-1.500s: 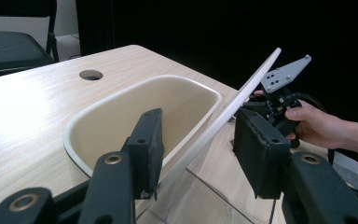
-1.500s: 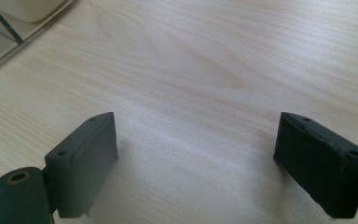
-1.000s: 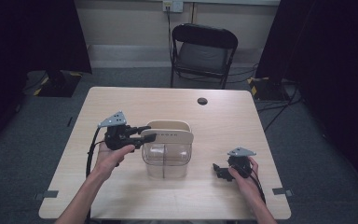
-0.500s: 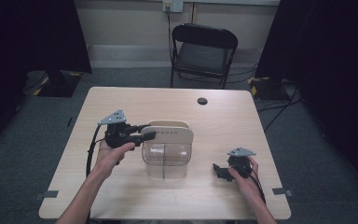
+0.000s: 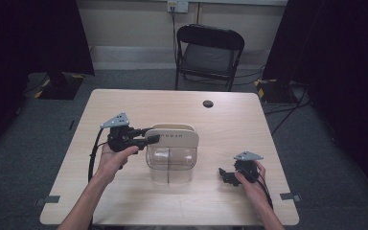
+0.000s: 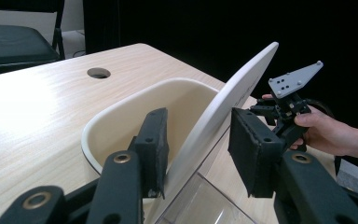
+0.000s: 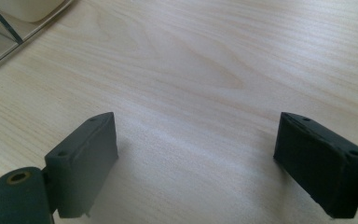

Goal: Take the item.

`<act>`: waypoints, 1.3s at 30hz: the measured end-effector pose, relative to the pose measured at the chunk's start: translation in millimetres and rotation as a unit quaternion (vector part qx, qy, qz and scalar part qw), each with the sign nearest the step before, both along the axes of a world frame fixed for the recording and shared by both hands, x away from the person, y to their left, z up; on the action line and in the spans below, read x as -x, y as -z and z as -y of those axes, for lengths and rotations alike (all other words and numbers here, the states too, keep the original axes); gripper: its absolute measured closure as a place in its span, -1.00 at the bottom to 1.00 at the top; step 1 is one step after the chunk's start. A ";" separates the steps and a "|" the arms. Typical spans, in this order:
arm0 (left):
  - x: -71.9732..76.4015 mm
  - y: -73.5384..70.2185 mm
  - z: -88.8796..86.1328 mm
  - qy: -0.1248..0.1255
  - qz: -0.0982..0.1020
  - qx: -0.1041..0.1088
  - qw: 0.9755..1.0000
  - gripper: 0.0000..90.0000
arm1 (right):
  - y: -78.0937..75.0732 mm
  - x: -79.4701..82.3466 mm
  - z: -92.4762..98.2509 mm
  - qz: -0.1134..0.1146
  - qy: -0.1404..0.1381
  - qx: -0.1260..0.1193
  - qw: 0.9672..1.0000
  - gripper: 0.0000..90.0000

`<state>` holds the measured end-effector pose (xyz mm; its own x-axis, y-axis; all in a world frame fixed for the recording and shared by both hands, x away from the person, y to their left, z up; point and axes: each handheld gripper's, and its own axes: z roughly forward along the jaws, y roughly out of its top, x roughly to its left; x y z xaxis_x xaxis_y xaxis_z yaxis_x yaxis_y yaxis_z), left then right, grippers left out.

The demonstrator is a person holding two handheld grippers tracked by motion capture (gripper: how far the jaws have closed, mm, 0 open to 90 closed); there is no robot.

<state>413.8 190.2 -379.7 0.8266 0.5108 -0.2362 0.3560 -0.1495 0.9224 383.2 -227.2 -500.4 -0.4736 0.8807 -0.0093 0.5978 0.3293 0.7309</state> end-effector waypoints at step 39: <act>-0.1 0.4 0.6 -0.003 -0.002 0.000 1.000 0.28 | 0.0 0.0 0.0 0.000 0.000 0.000 1.000 -0.72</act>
